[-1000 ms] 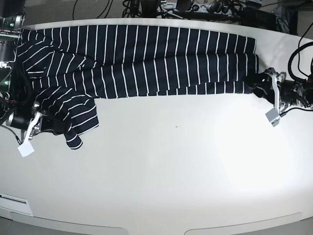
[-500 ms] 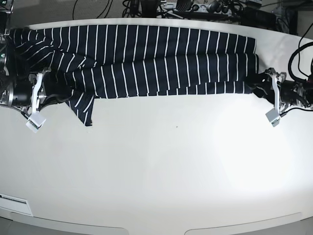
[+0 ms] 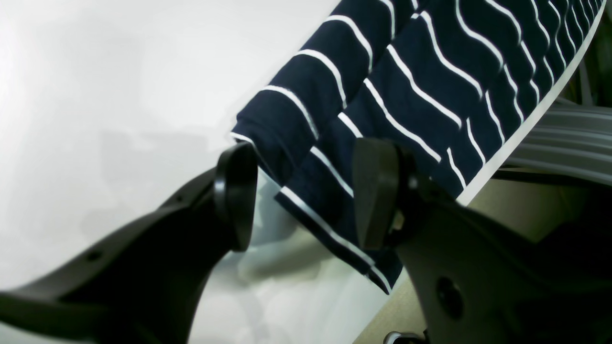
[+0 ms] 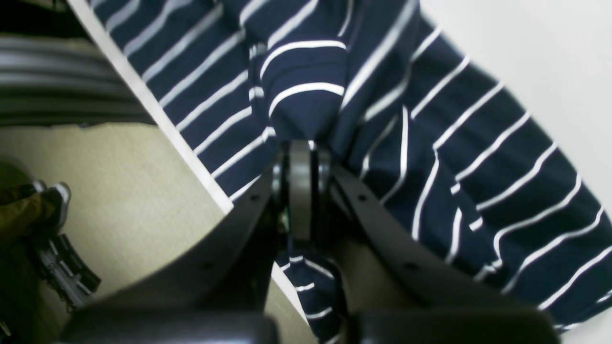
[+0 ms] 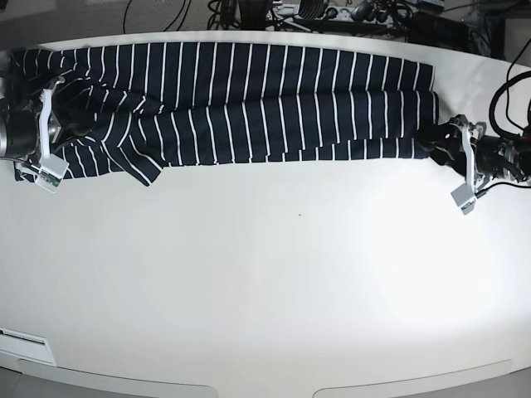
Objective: Fold the T-shirt properly
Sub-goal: 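Push the loose sleeve end inward with the right gripper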
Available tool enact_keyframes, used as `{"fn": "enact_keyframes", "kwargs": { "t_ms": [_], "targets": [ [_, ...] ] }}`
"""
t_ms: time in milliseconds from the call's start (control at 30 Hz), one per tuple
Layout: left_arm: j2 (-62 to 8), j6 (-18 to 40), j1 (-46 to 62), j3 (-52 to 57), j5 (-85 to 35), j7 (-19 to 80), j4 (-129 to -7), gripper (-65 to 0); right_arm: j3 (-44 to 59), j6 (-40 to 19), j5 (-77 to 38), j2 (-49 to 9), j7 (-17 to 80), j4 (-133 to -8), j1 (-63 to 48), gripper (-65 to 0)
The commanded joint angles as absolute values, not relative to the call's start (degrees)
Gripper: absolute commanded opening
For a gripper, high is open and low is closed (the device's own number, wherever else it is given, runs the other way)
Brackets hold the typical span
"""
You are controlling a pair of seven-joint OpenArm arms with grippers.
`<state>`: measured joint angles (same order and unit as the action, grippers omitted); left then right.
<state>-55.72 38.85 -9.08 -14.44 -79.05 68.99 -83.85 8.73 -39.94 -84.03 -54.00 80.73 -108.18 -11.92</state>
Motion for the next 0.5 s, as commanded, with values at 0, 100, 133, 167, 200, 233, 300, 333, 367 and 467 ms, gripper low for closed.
{"fn": "enact_keyframes", "kwargs": {
  "t_ms": [0, 100, 133, 167, 200, 233, 300, 333, 367, 467],
  "targets": [
    [-57.3, 39.0, -10.0, -13.6, -79.9, 68.6, -84.3, -32.5, 9.5, -40.0, -85.0, -56.2, 80.0, -108.9, -11.7, -65.0],
    [-57.3, 39.0, -10.0, -13.6, -80.0, 68.6, -84.3, -32.5, 9.5, -40.0, -85.0, -58.5, 80.0, -108.9, -13.7, -65.0],
    [-57.3, 39.0, -10.0, -13.6, -79.9, 68.6, -84.3, -32.5, 9.5, -40.0, -85.0, -59.4, 80.0, -108.9, -14.5, -65.0],
    [-57.3, 39.0, -10.0, -13.6, -79.9, 68.6, -84.3, -32.5, 9.5, -40.0, -85.0, -60.3, 80.0, -108.9, -15.2, -65.0],
    [-57.3, 39.0, -10.0, -13.6, -80.0, 68.5, -84.3, -32.5, 9.5, -40.0, -85.0, -61.1, 80.0, -108.9, -16.0, -65.0],
    [-57.3, 39.0, -10.0, -13.6, -80.0, 68.5, -84.3, -32.5, 9.5, -40.0, -85.0, -61.7, 80.0, -108.9, -16.7, -65.0],
    [-57.3, 39.0, -10.0, -13.6, -79.9, 68.6, -84.3, -32.5, 9.5, -40.0, -85.0, -62.7, 80.0, -108.9, -18.1, -65.0],
    [-57.3, 39.0, -10.0, -13.6, -80.0, 68.6, -84.3, -32.5, 9.5, -40.0, -85.0, -62.9, 80.0, -108.9, -18.7, -65.0],
    [-57.3, 39.0, -10.0, -13.6, -80.0, 68.6, -84.3, -32.5, 9.5, -40.0, -85.0, -62.9, 80.0, -108.9, -19.3, -65.0],
    [-57.3, 39.0, -10.0, -13.6, -80.0, 68.5, -84.3, -32.5, 9.5, -40.0, -80.7, -62.9, 80.0, -108.9, -20.8, -65.0]
  ]
}}
